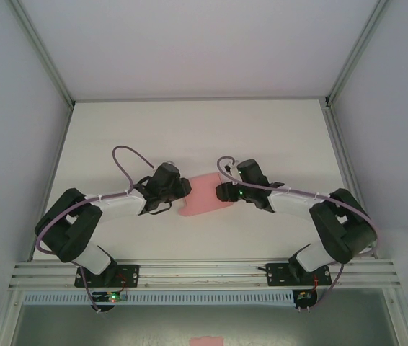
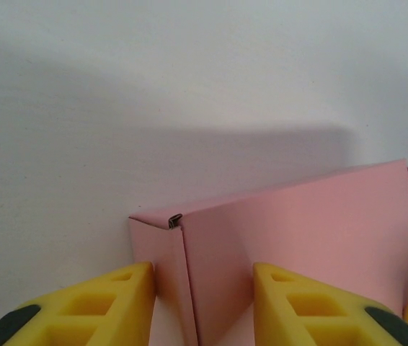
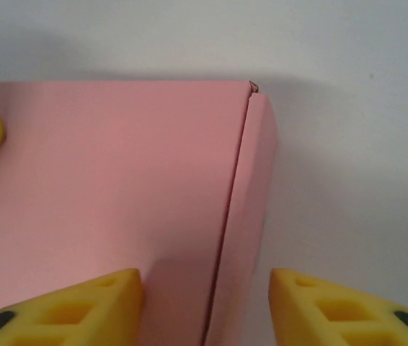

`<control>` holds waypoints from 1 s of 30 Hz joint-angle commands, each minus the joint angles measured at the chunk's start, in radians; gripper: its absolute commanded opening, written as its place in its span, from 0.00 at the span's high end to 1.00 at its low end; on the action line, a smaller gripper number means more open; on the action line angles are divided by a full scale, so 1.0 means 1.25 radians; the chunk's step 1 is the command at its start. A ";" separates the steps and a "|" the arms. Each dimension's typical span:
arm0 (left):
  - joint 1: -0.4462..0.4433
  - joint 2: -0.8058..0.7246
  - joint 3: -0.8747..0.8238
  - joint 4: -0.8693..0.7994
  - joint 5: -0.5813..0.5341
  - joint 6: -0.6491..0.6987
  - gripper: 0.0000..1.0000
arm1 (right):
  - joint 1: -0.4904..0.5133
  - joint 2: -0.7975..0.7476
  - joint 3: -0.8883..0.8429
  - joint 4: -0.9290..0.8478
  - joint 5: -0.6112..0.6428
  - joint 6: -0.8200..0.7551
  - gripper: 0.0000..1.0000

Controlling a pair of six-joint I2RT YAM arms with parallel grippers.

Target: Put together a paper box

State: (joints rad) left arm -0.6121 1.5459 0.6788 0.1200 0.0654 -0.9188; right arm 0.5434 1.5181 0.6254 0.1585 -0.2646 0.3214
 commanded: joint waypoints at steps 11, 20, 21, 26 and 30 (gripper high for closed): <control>0.027 0.063 -0.058 -0.077 0.020 0.051 0.79 | -0.063 -0.058 0.013 -0.065 -0.111 0.079 0.48; 0.071 0.030 -0.166 0.093 0.129 0.073 0.86 | -0.149 -0.051 0.032 -0.112 -0.265 0.146 0.30; 0.079 0.026 -0.180 0.118 0.140 0.069 0.86 | -0.149 -0.039 0.034 -0.105 -0.289 0.160 0.29; 0.116 -0.005 -0.244 0.234 0.183 0.039 0.90 | -0.138 0.018 0.041 -0.053 -0.366 0.220 0.27; 0.122 -0.038 -0.269 0.239 0.167 0.029 0.90 | -0.113 0.062 0.064 -0.055 -0.377 0.236 0.26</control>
State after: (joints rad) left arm -0.4717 1.4883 0.4057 0.5522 0.2844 -0.8753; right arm 0.3798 1.5696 0.6674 0.0589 -0.6697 0.5770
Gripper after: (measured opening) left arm 0.141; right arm 0.736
